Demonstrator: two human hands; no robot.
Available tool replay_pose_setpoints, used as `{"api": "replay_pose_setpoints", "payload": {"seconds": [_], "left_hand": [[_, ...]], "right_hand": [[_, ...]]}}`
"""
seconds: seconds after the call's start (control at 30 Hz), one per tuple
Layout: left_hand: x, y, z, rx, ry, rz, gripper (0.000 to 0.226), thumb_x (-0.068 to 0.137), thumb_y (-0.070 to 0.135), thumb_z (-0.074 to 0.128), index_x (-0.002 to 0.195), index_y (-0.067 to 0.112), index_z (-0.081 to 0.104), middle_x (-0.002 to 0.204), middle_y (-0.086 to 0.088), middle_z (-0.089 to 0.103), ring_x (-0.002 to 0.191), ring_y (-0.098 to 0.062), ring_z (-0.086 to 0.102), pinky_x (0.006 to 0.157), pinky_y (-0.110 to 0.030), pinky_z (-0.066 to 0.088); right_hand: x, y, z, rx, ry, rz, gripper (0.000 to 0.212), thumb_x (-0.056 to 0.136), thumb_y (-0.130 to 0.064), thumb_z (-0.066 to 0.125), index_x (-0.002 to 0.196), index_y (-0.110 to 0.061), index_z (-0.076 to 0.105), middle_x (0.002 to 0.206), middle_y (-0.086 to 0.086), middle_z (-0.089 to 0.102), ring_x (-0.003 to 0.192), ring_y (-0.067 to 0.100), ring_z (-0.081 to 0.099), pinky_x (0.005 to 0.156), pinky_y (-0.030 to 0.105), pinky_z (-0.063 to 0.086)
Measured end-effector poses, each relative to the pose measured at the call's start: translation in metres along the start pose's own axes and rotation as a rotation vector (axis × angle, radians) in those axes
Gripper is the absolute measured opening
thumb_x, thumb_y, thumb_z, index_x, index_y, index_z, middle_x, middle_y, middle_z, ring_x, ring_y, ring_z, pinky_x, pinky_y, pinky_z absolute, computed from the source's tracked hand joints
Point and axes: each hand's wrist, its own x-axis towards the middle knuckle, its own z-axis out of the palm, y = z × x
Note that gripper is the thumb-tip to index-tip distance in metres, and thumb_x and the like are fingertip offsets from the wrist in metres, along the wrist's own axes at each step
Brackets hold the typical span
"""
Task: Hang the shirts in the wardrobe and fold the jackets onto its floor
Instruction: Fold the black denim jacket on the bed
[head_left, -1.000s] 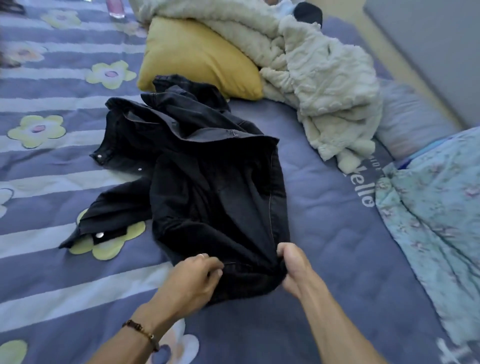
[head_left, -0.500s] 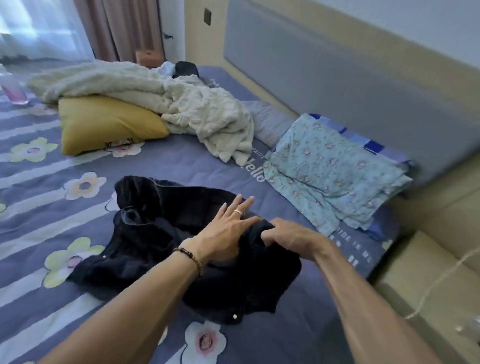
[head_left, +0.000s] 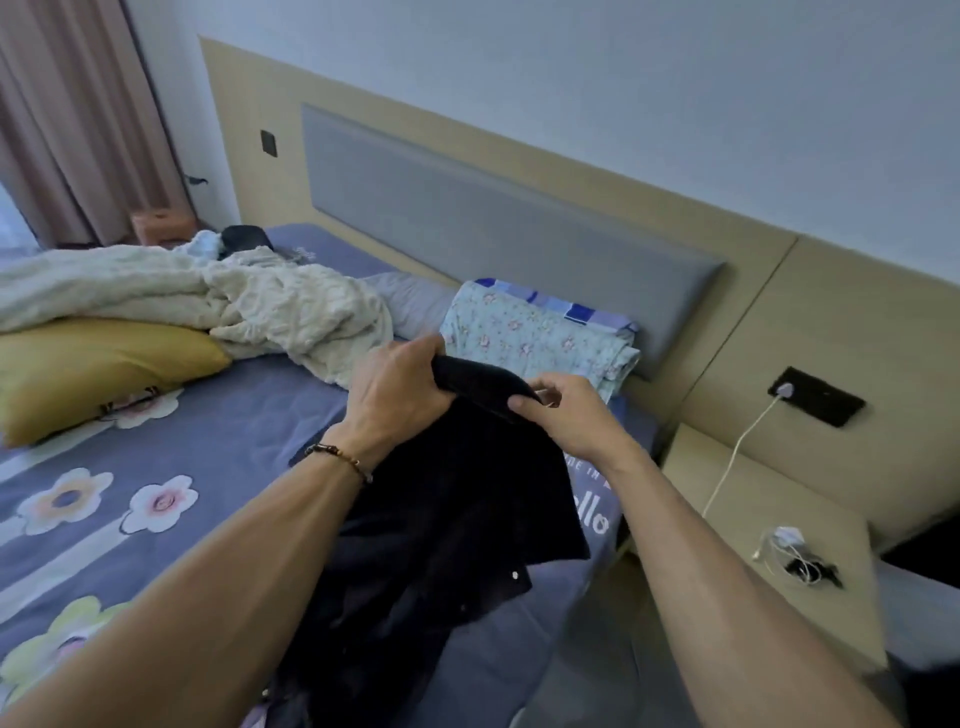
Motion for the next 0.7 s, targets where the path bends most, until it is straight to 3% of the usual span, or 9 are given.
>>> {"api": "replay_pose_setpoints", "payload": {"seconds": [0.07,0.13,0.2,0.3,0.37,0.43,0.5,0.57,0.7], "left_hand": [[0.016,0.006,-0.025,0.015,0.055,-0.026,0.022,0.068,0.022,0.067,0.066,0.016,0.046,0.054,-0.002,0.052,0.053,-0.027,0.050,0.048,-0.034,0.040],[0.026,0.003,-0.042,0.087,0.066,-0.031,0.022,0.068,0.022,0.066,0.065,0.015,0.045,0.054,-0.004,0.053,0.053,-0.029,0.051,0.048,-0.035,0.040],[0.029,-0.002,-0.056,0.158,0.073,-0.041,0.022,0.069,0.022,0.068,0.067,0.014,0.048,0.056,-0.006,0.055,0.055,-0.030,0.052,0.050,-0.034,0.039],[0.028,-0.010,-0.076,0.185,0.079,0.060,0.024,0.067,0.024,0.070,0.067,0.016,0.048,0.055,-0.003,0.055,0.054,-0.030,0.053,0.049,-0.036,0.042],[0.026,-0.016,-0.090,0.203,0.084,0.140,0.024,0.066,0.028,0.069,0.067,0.018,0.047,0.054,0.000,0.053,0.051,-0.027,0.050,0.047,-0.033,0.038],[0.023,-0.026,-0.103,0.202,0.082,0.142,0.027,0.068,0.028,0.071,0.068,0.017,0.047,0.054,0.000,0.052,0.051,-0.025,0.047,0.046,-0.030,0.030],[0.015,-0.042,-0.115,0.192,0.051,0.074,0.031,0.073,0.035,0.074,0.069,0.018,0.049,0.058,0.002,0.053,0.055,-0.021,0.049,0.048,-0.031,0.029],[0.009,-0.059,-0.123,0.172,-0.090,-0.005,0.029,0.079,0.043,0.072,0.072,0.020,0.054,0.066,0.006,0.056,0.064,-0.019,0.054,0.053,-0.032,0.035],[-0.008,-0.067,-0.113,0.028,-0.693,-0.209,0.018,0.072,0.029,0.075,0.077,0.021,0.060,0.081,0.005,0.064,0.075,-0.013,0.060,0.058,-0.024,0.044]], "right_hand": [[-0.001,-0.020,0.000,-0.235,0.324,-0.017,0.019,0.089,-0.026,0.069,0.103,-0.015,0.063,0.105,0.003,0.057,0.089,0.018,0.056,0.078,0.028,0.040],[-0.013,-0.035,0.020,-0.181,0.435,-0.093,0.010,0.089,-0.024,0.065,0.094,-0.015,0.062,0.098,0.002,0.060,0.084,0.018,0.058,0.073,0.027,0.040],[-0.028,-0.042,0.051,-0.061,0.234,-0.128,0.024,0.092,-0.032,0.062,0.110,-0.017,0.062,0.109,-0.004,0.061,0.097,0.012,0.059,0.085,0.032,0.047],[-0.034,-0.047,0.088,-0.010,0.002,-0.115,0.054,0.094,-0.036,0.061,0.142,-0.024,0.040,0.130,-0.015,0.040,0.120,0.003,0.041,0.106,0.030,0.037],[-0.025,-0.050,0.093,0.083,-0.029,-0.110,0.037,0.093,-0.029,0.065,0.128,-0.024,0.053,0.120,-0.011,0.056,0.114,0.008,0.054,0.096,0.030,0.045],[-0.018,-0.055,0.087,0.032,-0.044,-0.115,0.007,0.092,-0.025,0.066,0.097,-0.027,0.062,0.092,-0.009,0.066,0.088,0.008,0.064,0.077,0.028,0.047],[-0.010,-0.063,0.071,-0.072,0.012,-0.140,0.013,0.093,-0.023,0.064,0.083,-0.029,0.058,0.076,-0.012,0.062,0.072,0.005,0.060,0.064,0.024,0.042],[-0.003,-0.080,0.051,-0.170,0.135,-0.154,0.016,0.095,-0.022,0.059,0.080,-0.026,0.055,0.073,-0.011,0.058,0.069,0.011,0.056,0.056,0.022,0.037],[0.011,-0.125,0.023,-0.380,0.293,-0.277,0.013,0.090,-0.012,0.052,0.082,-0.015,0.062,0.085,0.005,0.070,0.079,0.026,0.060,0.065,0.033,0.042]]}}
